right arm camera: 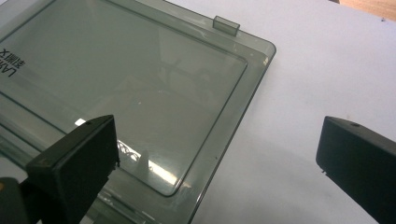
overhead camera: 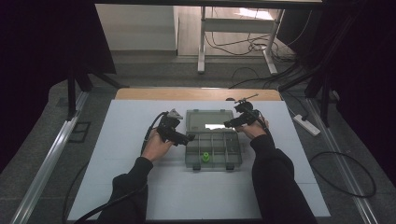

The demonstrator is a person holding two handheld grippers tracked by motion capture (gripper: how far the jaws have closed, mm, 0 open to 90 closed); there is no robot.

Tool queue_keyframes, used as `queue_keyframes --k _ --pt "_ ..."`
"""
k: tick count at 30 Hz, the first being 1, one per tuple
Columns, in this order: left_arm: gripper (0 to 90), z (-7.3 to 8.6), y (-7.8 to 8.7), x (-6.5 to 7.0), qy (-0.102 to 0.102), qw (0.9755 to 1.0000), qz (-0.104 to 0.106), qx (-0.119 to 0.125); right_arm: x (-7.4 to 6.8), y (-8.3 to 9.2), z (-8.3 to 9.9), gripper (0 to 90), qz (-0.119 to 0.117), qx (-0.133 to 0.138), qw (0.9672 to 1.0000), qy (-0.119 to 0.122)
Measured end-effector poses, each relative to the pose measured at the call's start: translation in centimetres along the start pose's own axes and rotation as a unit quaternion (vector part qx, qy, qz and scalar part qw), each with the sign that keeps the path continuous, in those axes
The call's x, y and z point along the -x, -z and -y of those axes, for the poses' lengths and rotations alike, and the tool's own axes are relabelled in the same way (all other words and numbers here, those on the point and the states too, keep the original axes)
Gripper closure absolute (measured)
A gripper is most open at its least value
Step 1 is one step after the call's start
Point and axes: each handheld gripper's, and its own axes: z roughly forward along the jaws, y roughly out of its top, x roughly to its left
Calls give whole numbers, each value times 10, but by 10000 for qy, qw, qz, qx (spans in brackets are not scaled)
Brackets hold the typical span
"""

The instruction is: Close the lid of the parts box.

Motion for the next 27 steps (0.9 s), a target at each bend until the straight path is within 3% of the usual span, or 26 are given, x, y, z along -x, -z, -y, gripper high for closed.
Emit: queue_keyframes --k 5,7,12,13,19,27 --pt "0 1 -4 0 1 10000 19 -7 0 -3 0 0 -92 -7 10000 -12" --pt "0 1 -5 0 -13 10000 19 -26 0 -4 0 0 -19 -38 10000 -4" --pt "0 3 -7 0 -7 10000 26 -48 1 -4 0 86 48 -82 10000 12" --pt "0 3 -7 0 -7 10000 31 -46 1 -4 0 162 15 -126 9999 53" --pt "0 3 -7 1 -28 10000 46 -53 0 -6 0 314 44 -180 9997 142" --pt "0 5 -7 0 -22 10000 47 -77 2 -7 -2 556 133 -219 9997 -21"
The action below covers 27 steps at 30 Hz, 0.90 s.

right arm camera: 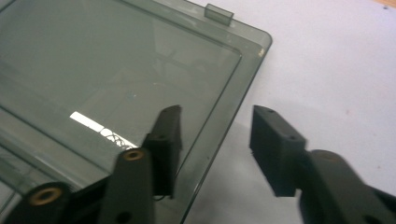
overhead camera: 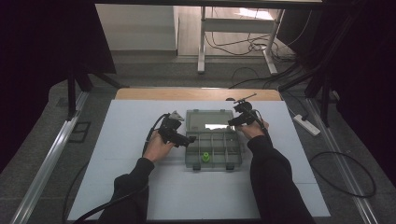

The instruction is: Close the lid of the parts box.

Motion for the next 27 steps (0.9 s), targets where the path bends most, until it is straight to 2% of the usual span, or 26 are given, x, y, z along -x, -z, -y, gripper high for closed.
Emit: queue_keyframes --k 4,8,9,13,18,27 --pt "0 0 0 0 -5 10000 0 -22 0 -1 -2 643 41 -31 9999 -127" --pt "0 1 0 -1 -25 10000 -6 -39 -1 -2 -3 701 194 -78 9997 -153" --pt "0 1 1 -1 -29 10000 -9 -43 -1 -3 -4 744 281 -89 9994 -188" --pt "0 1 1 -1 -41 10000 -25 -61 -3 -5 -5 795 330 -88 9988 -343" --pt "0 1 1 -1 -87 9999 -28 -92 -3 -6 -6 817 394 -104 9974 -599" --pt "0 -1 2 0 -87 9999 -4 -111 -8 -7 -12 860 621 -231 9922 -1056"
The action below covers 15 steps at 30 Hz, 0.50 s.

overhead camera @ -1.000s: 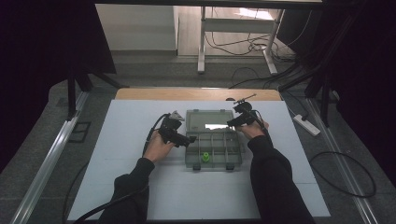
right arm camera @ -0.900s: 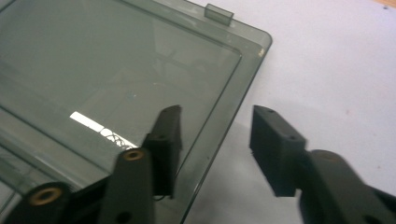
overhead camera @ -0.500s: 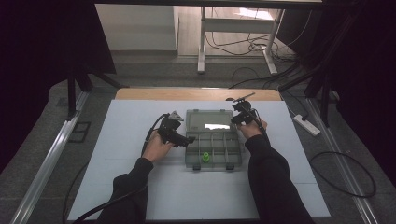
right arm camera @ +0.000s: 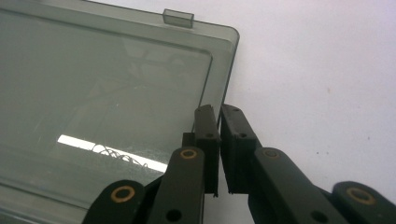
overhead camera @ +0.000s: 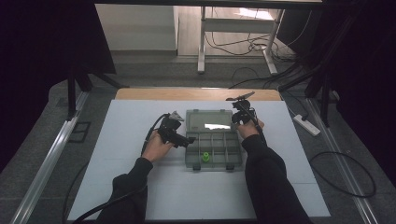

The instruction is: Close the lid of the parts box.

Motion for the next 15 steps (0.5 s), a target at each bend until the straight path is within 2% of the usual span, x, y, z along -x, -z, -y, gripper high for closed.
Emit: queue_keyframes --k 8,12,13,15 --pt "0 2 2 -4 72 10000 -61 4 -3 0 -1 887 -39 39 9992 -396" --pt "0 3 3 -6 131 9998 -133 -37 -4 0 -1 890 -3 57 9991 -413" --pt "0 3 3 -6 200 9997 -155 -31 -4 0 -1 890 -11 69 9990 -446" --pt "0 2 3 -7 265 9992 -290 -61 -3 1 0 891 -58 126 9986 -513"
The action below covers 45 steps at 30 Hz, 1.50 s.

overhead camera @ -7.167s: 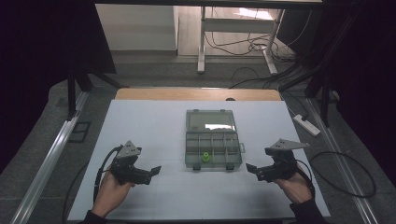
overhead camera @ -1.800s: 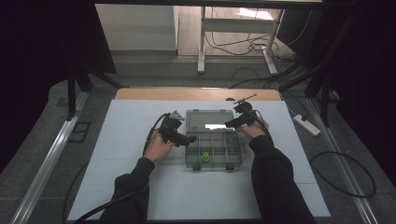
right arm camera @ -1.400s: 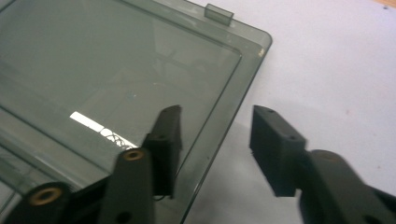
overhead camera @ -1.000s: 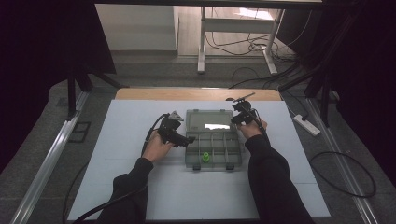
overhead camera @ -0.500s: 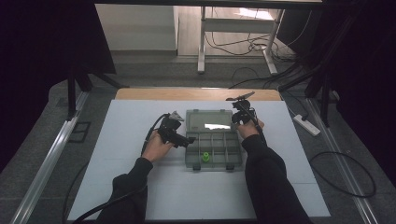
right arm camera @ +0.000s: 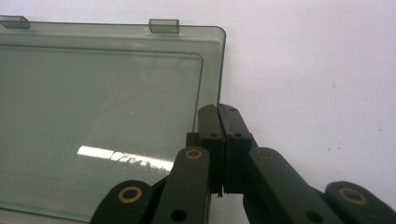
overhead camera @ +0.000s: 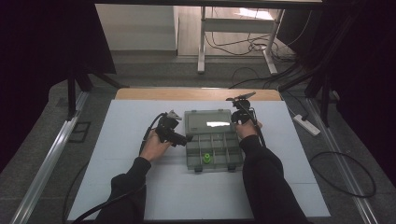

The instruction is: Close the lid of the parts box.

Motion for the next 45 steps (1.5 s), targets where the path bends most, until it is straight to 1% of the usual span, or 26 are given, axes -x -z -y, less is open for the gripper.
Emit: queue_keyframes --k 1,2,3,4,5,6,7,12,13,16,18,19,20,21,22,23,24,26,29,31,33,37,38,42,45 --pt "0 -1 0 -1 71 10000 -51 6 1 1 0 891 -26 26 10000 -28" --pt "0 -1 0 -2 100 9999 -31 22 1 2 0 891 -57 58 9999 -79" --pt "0 -1 1 -3 118 9999 -9 38 2 3 0 891 -68 83 9999 -79" --pt "0 -2 2 -7 174 9998 90 59 2 5 0 891 -82 132 9998 -85" --pt "0 -2 2 -7 174 9998 90 59 2 5 0 891 -82 132 9998 -85" --pt "0 -2 3 -9 200 9997 157 64 2 6 0 891 -93 153 9998 -91" --pt "7 -3 4 -10 188 9997 126 20 3 7 0 891 -104 182 9997 -112" --pt "77 -6 6 -15 278 9996 84 -67 5 11 3 891 -157 292 9993 -153" --pt "113 -7 6 -16 288 9995 95 -80 6 13 3 890 -175 328 9992 -157" --pt "180 -7 5 -20 252 9996 76 -100 7 16 4 890 -201 383 9989 -162" --pt "281 -7 4 -21 221 9997 40 -128 6 18 4 890 -210 425 9987 -187" --pt "348 -7 3 -23 218 9997 18 -136 6 19 5 890 -215 453 9986 -180" --pt "408 -6 3 -24 250 9996 7 -147 6 20 5 890 -220 483 9984 -171" --pt "475 -5 3 -26 287 9995 55 -113 6 22 5 891 -232 501 9983 -169" --pt "563 -5 3 -27 315 9994 85 -101 6 23 5 890 -237 535 9981 -168" --pt "604 -5 3 -27 315 9994 85 -101 6 23 5 890 -237 535 9981 -168" --pt "604 -4 3 -29 368 9993 71 -93 6 24 5 890 -243 558 9980 -159" --pt "772 -3 3 -32 408 9991 81 -107 5 28 6 891 -259 624 9976 -135" --pt "865 -2 -1 -36 480 9987 120 -138 6 30 7 891 -284 671 9972 -146" --pt "895 -2 -6 -37 509 9984 134 -193 6 32 8 891 -290 701 9970 -136" --pt "895 -2 -10 -37 489 9984 159 -215 6 33 9 891 -279 719 9970 -122" --pt "895 -5 -21 -36 533 9981 160 -273 5 35 10 891 -270 783 9965 -114" --pt "895 -5 -21 -36 533 9981 160 -273 5 35 10 891 -270 783 9965 -114" --pt "895 -12 -31 -32 566 9978 131 -308 5 38 12 891 -264 858 9959 -86" --pt "896 -15 -35 -29 571 9979 91 -305 4 41 13 891 -260 891 9957 -66"
